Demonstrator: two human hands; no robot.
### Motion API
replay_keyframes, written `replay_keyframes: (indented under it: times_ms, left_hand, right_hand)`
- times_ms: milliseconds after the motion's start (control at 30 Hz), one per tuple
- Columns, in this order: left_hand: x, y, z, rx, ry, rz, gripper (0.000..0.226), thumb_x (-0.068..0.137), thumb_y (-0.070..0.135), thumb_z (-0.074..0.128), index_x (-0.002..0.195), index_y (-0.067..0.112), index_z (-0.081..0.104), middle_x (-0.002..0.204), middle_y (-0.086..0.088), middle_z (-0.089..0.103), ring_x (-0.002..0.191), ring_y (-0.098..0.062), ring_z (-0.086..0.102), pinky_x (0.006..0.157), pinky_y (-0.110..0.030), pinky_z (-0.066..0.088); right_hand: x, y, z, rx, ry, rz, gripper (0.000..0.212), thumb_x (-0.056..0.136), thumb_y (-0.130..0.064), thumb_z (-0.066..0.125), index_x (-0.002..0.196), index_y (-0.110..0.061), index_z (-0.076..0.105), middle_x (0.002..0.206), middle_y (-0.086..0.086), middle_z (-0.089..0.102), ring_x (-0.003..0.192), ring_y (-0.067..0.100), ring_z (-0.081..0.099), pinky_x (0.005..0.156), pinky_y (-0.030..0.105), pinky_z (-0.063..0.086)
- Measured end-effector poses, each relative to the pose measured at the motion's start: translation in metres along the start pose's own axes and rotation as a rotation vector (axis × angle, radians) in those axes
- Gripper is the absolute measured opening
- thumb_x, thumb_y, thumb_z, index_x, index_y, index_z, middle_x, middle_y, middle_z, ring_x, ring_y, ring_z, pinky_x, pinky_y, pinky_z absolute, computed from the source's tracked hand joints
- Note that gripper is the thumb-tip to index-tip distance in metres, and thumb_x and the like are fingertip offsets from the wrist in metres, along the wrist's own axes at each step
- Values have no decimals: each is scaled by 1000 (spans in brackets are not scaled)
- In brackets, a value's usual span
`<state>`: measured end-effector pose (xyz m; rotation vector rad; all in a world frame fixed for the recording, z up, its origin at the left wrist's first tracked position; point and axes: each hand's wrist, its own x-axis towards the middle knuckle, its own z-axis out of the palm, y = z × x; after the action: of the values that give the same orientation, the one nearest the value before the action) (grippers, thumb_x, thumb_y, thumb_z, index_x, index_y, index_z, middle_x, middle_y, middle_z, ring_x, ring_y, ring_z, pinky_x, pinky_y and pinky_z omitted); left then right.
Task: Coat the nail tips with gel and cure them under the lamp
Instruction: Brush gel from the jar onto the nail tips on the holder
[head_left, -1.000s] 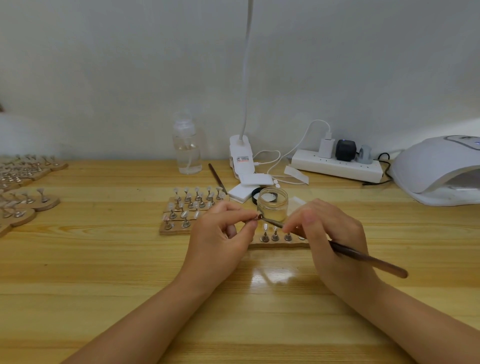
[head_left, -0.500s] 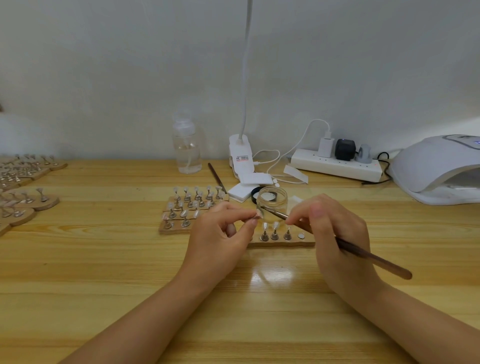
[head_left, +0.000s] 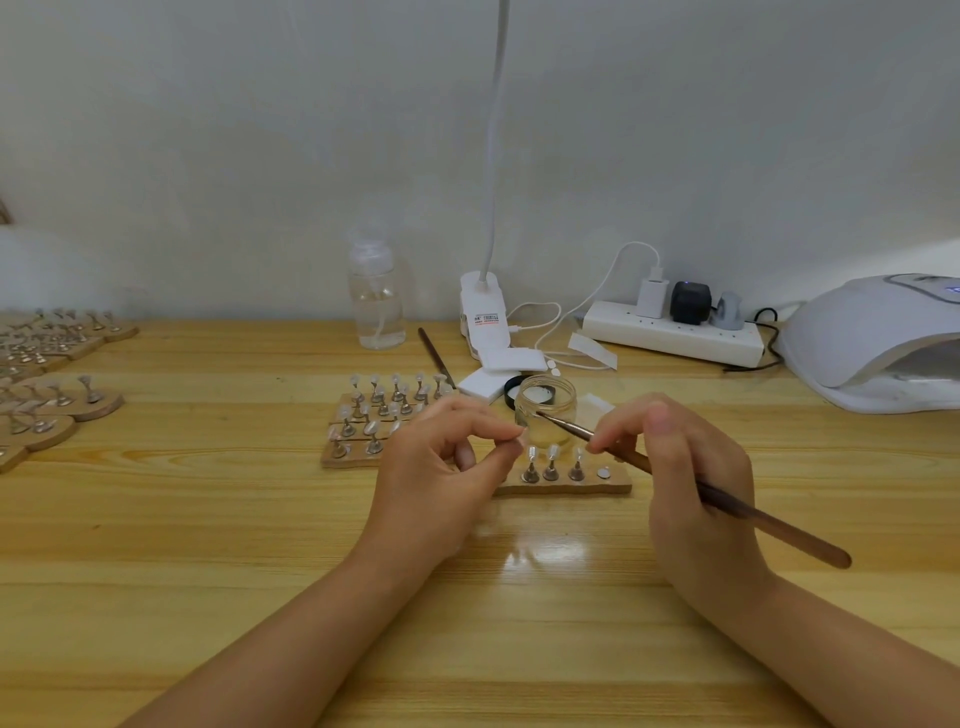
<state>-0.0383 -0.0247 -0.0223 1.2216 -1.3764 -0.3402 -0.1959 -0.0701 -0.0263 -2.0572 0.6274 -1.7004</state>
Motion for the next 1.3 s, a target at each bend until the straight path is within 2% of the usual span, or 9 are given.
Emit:
replay_keyframes:
  times_ms: [133,333,467,567,633,867,1000,1133,1300]
  left_hand:
    - [0,1,-1,-20,-15,-58,22,70,7,74,69,28,68,75,7,66,48,-12,43,52,-11,40]
    - [0,2,0,-61,0,-129,27,70,6,75,64,31,66,70,8,66,42,-4,39,44,-8,35]
    - [0,2,0,-64,-26,-163,24,70,7,75,65,29,66,65,11,66,43,-7,40,42,-10,36]
    - [0,2,0,-58,-32,-182,20,71,9,74,67,26,66,65,-1,66,43,-7,40,42,-11,34]
    - [0,2,0,-64,-30,-189,19,71,8,74,67,25,66,62,0,65,42,-6,41,41,-10,34]
    - [1,2,0,-68,-46,-192,17,72,6,73,67,20,65,69,7,62,40,-2,39,42,-8,32]
    - [2,0,1,-63,-54,-177,15,73,5,72,69,18,66,82,-2,66,46,-14,45,45,-12,38]
    - [2,-1,1,-65,-43,-171,19,72,5,72,66,21,65,81,3,65,43,-8,40,44,-11,36]
    - [2,-2,2,-82,-31,-160,19,72,2,72,67,19,66,80,1,64,40,-4,39,43,-10,35]
  right_hand:
    - [0,-2,4,-35,-46,-70,36,91,-20,30,70,-17,58,66,0,59,67,15,58,61,43,48]
    - [-3,-3,2,12,-61,-87,43,91,-18,29,62,-13,60,60,1,59,60,13,54,60,37,44]
    - [-2,-3,4,-21,-49,-43,36,92,-21,29,71,-18,58,65,3,60,65,15,57,61,40,48]
    - [-1,-3,5,-10,-71,-32,35,91,-22,30,70,-23,58,63,-3,59,65,13,57,63,40,48]
    - [-2,-3,4,33,-63,-23,37,91,-24,28,66,-25,56,59,-4,58,62,13,55,63,38,45]
    - [-1,-4,6,10,-95,46,36,91,-29,30,71,-24,59,66,-2,61,69,13,59,67,37,49]
    - [-2,-4,3,51,-63,17,39,90,-25,29,65,-21,58,61,-2,59,64,14,56,65,37,46]
    - [0,-5,4,6,-85,36,36,90,-27,30,71,-21,59,67,-1,60,68,15,58,64,42,49]
    - [0,-5,5,19,-76,-34,36,90,-23,30,66,-26,56,60,-4,57,63,13,55,62,39,46]
